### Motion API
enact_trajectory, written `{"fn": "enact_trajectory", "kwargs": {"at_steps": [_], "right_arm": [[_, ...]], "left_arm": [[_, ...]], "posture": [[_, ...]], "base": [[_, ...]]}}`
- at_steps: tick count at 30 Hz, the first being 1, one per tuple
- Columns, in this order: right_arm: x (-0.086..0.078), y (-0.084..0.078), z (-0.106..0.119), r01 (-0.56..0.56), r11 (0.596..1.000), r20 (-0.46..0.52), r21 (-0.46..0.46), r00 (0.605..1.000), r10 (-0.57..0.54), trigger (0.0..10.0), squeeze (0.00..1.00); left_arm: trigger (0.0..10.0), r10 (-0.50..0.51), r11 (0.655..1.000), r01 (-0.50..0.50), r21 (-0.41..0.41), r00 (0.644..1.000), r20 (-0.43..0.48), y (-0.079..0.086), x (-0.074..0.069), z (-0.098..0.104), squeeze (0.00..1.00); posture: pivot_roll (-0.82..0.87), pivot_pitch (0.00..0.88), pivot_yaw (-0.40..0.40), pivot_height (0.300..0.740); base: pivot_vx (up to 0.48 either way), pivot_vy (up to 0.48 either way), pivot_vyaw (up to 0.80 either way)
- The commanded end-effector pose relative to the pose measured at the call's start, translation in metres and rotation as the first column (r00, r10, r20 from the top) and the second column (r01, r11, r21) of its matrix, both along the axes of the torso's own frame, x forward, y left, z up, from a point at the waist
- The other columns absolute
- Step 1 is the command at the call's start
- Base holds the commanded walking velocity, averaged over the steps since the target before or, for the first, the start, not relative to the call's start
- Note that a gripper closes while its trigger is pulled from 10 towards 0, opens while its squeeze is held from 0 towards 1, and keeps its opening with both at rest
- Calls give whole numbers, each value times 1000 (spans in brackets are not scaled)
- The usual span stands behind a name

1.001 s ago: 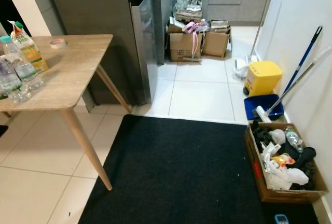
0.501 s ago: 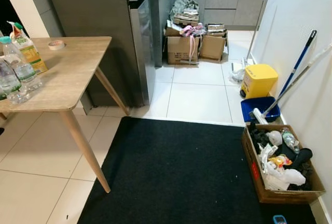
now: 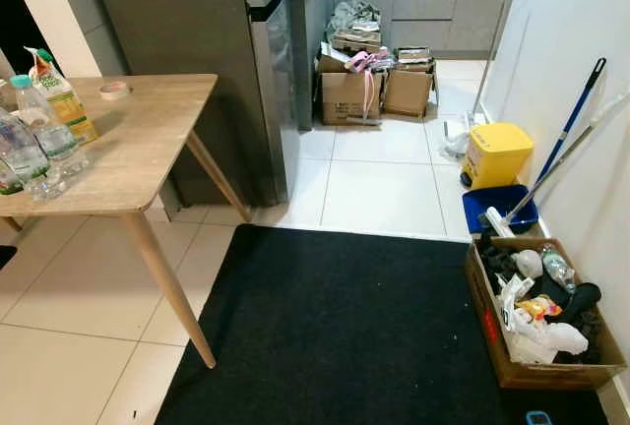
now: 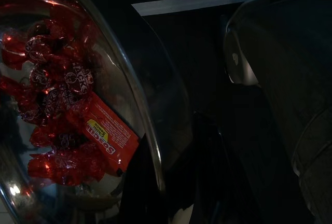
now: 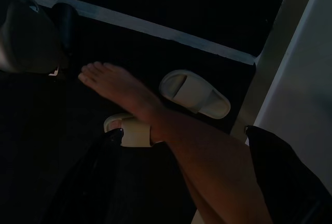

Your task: Restocking fridge

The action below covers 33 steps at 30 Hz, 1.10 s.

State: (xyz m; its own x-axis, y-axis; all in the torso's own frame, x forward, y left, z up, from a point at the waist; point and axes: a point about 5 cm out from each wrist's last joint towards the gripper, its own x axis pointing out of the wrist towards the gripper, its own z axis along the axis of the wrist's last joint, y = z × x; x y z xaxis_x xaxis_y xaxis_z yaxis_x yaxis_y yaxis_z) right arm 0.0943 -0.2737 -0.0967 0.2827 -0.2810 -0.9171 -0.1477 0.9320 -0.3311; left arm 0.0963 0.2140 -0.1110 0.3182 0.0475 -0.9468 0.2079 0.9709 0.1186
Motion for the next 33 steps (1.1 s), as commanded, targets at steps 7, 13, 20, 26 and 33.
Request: {"fn": "enact_trajectory", "kwargs": {"at_steps": [7,13,20,26,33], "right_arm": [[2,4,-1,-3,1000,7,-1,1000,3,10000,0],[1,2,0,5,1000,6,-6,1000,-5,10000,0],[0,2,-1,5,1000,4,-8,1000,-5,10000,0],[0,1,0,9,1000,7,-12,1000,-9,10000,0],[1,1,0,10,1000,8,-11,1000,-10,10000,0]], "left_arm": [[10000,-5,1000,5,-15,1000,-5,-4,-3,-1,0],[10000,-6,1000,6,-19,1000,-4,-5,-3,-2,0],[10000,-7,1000,7,-18,1000,-3,-5,-3,-2,0],[10000,-9,1000,9,-18,1000,-5,-6,-3,-2,0],[10000,-10,1000,10,-19,1000,-3,-6,-3,-2,0]], "posture": [[-97,0,12,740],[-97,0,13,740],[-102,0,11,740],[-104,0,11,740],[-104,0,11,740]], "base": [[0,0,0],[0,0,0],[0,0,0],[0,0,0],[0,0,0]]}}
